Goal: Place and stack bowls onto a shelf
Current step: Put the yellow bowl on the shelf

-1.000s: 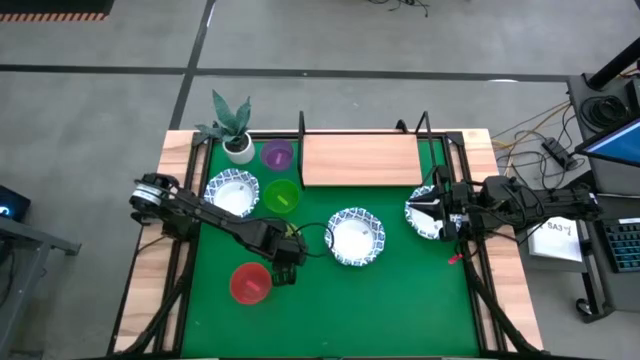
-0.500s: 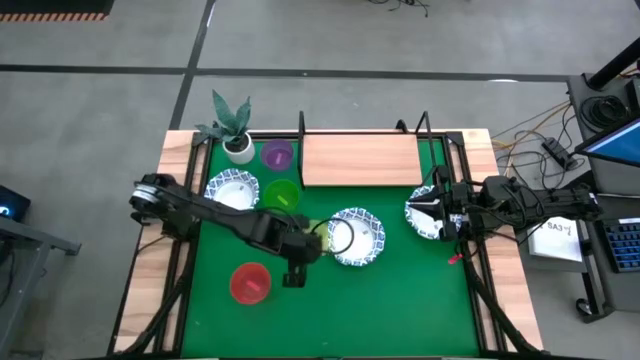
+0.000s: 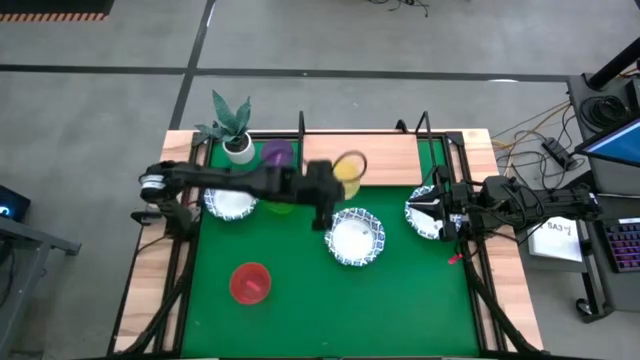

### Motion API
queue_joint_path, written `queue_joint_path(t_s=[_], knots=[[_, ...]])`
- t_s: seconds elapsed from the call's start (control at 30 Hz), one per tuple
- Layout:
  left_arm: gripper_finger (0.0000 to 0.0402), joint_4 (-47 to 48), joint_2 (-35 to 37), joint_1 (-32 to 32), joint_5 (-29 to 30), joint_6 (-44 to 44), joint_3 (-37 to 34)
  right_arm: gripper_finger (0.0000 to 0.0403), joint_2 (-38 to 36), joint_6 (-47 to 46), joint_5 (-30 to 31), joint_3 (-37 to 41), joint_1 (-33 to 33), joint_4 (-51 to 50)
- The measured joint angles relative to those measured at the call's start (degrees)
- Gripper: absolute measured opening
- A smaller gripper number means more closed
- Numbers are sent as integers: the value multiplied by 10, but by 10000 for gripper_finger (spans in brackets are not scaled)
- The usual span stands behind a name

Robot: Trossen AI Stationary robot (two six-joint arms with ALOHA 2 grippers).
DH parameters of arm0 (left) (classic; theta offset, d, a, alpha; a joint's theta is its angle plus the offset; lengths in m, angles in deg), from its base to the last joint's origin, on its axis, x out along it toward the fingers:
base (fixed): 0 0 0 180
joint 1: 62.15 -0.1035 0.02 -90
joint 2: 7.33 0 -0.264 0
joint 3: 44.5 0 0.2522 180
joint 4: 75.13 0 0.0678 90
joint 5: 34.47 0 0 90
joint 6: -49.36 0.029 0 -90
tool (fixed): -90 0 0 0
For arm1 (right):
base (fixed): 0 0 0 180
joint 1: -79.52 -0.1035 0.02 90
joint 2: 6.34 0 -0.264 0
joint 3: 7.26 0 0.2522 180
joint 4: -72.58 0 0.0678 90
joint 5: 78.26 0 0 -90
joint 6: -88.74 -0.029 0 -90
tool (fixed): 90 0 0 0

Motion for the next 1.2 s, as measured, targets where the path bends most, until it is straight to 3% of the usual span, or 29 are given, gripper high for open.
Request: queue_joint_path(t_s=[0.2,0.7,1.2], knots=[[0,-7,-47,-55,4,-23,19,43,2,7,0,0,0,-4],[3,16,-137,-105,43,-7,75,43,3,9,5,0,0,-14],[126,15,-137,-122,58,-1,75,43,2,9,5,0,0,-13]])
